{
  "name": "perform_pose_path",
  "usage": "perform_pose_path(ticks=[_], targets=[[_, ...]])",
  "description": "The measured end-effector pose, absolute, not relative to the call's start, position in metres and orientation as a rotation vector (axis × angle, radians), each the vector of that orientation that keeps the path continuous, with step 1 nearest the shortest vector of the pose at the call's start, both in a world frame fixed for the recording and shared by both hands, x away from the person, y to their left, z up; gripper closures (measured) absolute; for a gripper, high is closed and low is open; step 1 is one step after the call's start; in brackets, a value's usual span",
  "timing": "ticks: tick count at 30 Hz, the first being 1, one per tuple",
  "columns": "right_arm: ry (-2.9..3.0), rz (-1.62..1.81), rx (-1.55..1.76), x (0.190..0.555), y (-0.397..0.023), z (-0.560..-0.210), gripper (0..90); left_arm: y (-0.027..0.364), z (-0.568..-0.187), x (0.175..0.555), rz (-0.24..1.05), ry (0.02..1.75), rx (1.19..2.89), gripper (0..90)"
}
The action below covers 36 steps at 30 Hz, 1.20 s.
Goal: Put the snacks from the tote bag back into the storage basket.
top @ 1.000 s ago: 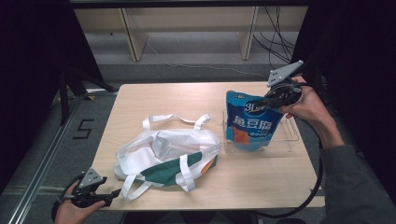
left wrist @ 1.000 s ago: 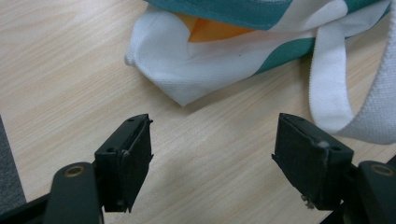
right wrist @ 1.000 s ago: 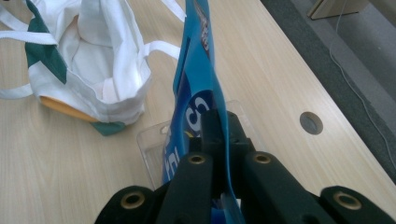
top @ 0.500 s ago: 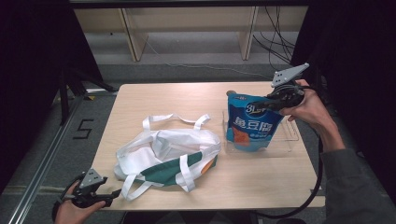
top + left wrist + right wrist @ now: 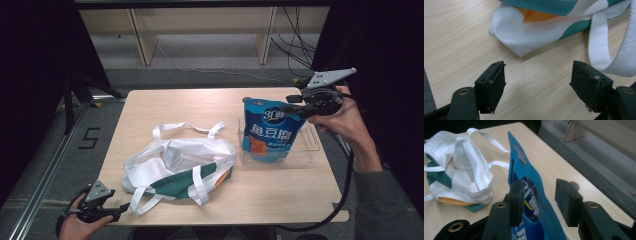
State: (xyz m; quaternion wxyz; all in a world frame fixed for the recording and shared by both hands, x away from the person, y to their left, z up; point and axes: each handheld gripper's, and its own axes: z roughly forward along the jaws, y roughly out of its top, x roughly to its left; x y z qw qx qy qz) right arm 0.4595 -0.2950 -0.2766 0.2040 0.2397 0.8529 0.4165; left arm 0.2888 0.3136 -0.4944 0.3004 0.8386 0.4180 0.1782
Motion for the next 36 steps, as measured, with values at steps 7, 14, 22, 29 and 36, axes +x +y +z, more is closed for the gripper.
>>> perform_pose_path(ticks=[7,14,22,29,36], targets=[[2.263,1.201,0.744,0.442,-0.312,-0.268,64.4,0.315,-0.494,0.289,0.473,1.107,2.239,27.0],[2.197,1.217,0.808,0.413,-0.325,-0.27,73.3,0.314,-0.494,0.289,0.477,1.113,2.222,27.0],[2.163,1.266,0.828,0.391,-0.329,-0.288,90.0,0.314,-0.494,0.288,0.487,1.116,2.193,26.9],[2.258,1.263,0.879,0.381,-0.323,-0.321,90.0,0.315,-0.493,0.289,0.488,1.113,2.207,26.4],[2.246,1.316,0.947,0.385,-0.31,-0.366,90.0,0.315,-0.493,0.289,0.485,1.109,2.215,26.4]])
